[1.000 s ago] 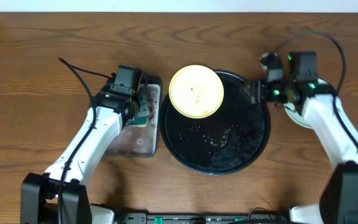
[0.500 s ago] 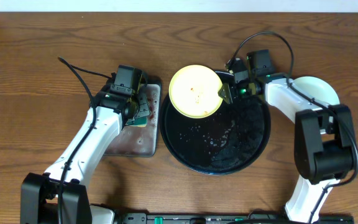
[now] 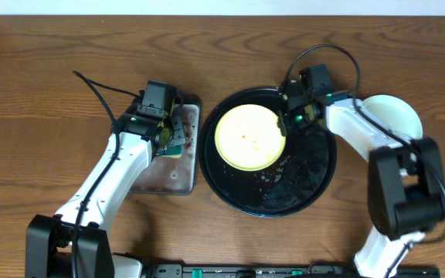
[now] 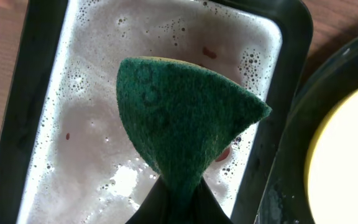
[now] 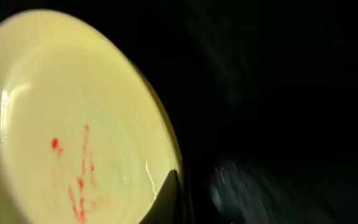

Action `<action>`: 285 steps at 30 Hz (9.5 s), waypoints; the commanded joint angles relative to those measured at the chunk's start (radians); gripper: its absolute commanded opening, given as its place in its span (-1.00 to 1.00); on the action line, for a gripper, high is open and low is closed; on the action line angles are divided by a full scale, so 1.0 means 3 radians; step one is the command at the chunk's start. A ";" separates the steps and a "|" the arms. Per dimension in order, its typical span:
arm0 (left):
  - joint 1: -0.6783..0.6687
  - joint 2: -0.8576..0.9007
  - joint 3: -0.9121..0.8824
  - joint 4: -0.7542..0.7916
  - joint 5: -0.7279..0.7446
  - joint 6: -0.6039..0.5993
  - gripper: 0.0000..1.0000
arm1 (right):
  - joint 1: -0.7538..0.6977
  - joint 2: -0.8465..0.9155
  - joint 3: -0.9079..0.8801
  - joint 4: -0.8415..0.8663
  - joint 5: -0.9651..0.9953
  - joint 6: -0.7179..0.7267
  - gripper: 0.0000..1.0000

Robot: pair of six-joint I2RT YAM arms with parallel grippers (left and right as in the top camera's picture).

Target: Clean dirty plates on tray and stack at the side

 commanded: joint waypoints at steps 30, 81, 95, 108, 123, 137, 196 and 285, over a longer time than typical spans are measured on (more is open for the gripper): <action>0.0210 0.0670 0.0031 0.0103 -0.0027 0.0336 -0.86 | 0.0011 -0.0454 -0.0421 -0.0417 0.0456 0.0251 -0.98; 0.0430 -0.0537 0.0067 0.0376 0.1235 0.0324 -0.86 | 0.0008 -0.0454 -0.0421 -0.0407 0.0468 0.0249 -0.98; 0.1648 -0.0547 -0.0336 0.0472 0.3291 0.0392 -0.86 | 0.0005 -0.0454 -0.0421 -0.0404 0.0468 0.0249 -0.98; 0.1906 -0.0547 -0.0561 0.0495 0.3478 0.0462 -0.86 | 0.0005 -0.0454 -0.0421 -0.0394 0.0468 0.0251 -0.98; 0.1845 -0.0547 -0.0561 0.0492 0.3311 0.0474 -0.86 | 0.0033 -0.0454 -0.0421 -0.0423 0.0454 0.0251 -0.98; 0.0058 -0.0535 -0.0484 0.0456 0.1258 0.0448 -0.86 | 0.0123 -0.0454 -0.0813 -0.0154 0.0271 0.0362 -0.98; -0.1357 0.0863 -0.0334 0.1249 0.0754 -0.0697 -0.85 | 0.0123 -0.0454 -0.1119 0.0104 -0.0130 0.0412 -0.98; 0.0233 0.0362 -0.0440 0.0366 0.0492 0.0263 0.33 | 0.0923 -0.1877 -0.0670 0.0205 0.3427 -0.0516 -0.98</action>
